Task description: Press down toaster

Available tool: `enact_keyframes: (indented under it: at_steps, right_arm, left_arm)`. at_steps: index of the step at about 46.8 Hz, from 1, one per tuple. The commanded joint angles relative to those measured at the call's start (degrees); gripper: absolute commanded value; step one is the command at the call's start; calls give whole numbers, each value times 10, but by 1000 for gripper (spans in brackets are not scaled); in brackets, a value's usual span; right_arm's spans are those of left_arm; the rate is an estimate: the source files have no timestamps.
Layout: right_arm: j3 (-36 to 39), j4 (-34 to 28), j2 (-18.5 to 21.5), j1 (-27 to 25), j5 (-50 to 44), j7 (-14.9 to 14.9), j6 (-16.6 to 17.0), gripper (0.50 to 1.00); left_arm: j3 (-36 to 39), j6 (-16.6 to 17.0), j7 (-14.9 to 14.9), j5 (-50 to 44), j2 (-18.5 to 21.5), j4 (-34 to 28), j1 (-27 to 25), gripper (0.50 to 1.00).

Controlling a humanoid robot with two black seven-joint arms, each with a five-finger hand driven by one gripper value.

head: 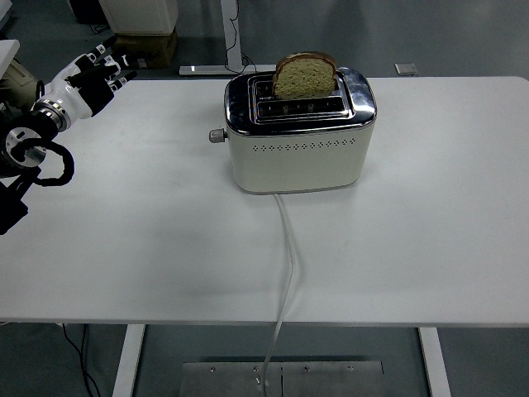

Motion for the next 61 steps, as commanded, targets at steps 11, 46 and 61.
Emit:
enact_keyframes:
  at_steps: [11,46,61]
  right_arm:
    - [0,0,0,0,0,0,0,1000]
    - [0,0,0,0,0,1,0,1000]
    - [0,0,0,0,0,1,0,1000]
  left_arm:
    - [1,-1,-1,0,-6,0,1,1000]
    - [1,-1,-1,0,-9,0,10,1000]
    - [1,0,-1,0,-9,0,10,1000]
